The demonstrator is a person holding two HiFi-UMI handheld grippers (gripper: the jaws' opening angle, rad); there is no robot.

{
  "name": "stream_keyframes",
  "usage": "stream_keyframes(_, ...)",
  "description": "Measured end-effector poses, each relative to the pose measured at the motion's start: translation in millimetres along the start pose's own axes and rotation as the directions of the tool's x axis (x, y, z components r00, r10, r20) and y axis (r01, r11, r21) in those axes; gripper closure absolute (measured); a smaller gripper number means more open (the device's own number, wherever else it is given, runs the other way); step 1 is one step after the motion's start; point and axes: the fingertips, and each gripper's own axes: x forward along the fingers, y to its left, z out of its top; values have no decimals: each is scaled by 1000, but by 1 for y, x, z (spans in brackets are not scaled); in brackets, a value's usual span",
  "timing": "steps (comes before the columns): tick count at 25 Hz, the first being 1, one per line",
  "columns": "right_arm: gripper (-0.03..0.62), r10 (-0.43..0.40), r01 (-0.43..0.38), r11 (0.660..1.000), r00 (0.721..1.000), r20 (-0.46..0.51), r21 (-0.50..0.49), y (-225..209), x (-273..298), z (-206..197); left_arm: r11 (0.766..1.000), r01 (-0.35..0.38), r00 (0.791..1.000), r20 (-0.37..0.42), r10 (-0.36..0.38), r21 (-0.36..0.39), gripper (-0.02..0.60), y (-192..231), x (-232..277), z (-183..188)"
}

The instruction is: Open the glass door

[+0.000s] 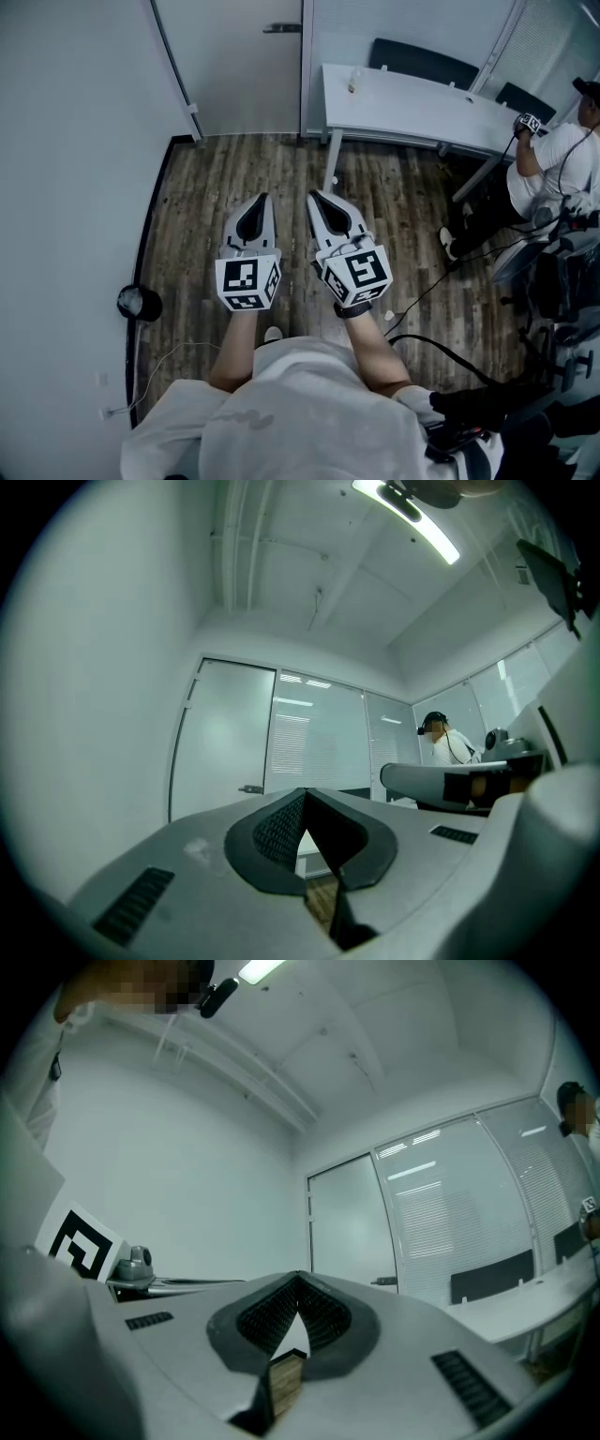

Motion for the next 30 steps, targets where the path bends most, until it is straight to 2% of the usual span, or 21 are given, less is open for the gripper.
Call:
stream_keyframes(3,594,-12,12,1000,1000,-22,11,-5,-20,-4,1000,-5,1000,2,5,-30,580,-17,-10,-1)
stream_keyframes(9,595,-27,27,998,1000,-9,56,-26,-51,-5,1000,-6,999,-32,7,19,580,-53,-16,-7)
stream_keyframes(12,594,-6,6,997,1000,1,72,-23,-57,-5,999,-27,999,-25,27,28,580,-55,-29,-4)
stream_keyframes(16,594,59,-56,996,998,-29,70,3,-54,-21,997,-72,996,-48,73,29,580,-41,-48,-19)
stream_keyframes(18,594,74,-71,996,996,-49,62,10,-43,-28,998,-69,996,-64,69,9,580,-32,-41,-29)
stream_keyframes(21,594,77,-75,997,995,-63,34,13,-19,-33,999,-31,998,-57,29,-21,580,-19,-19,-35)
stream_keyframes(25,595,59,-59,998,995,-75,11,-3,30,-35,998,-7,1000,-5,6,-57,580,12,19,-26)
stream_keyframes(30,595,45,-45,999,997,-58,-4,-5,108,-34,1000,1,1000,6,-1,-27,580,72,63,-15)
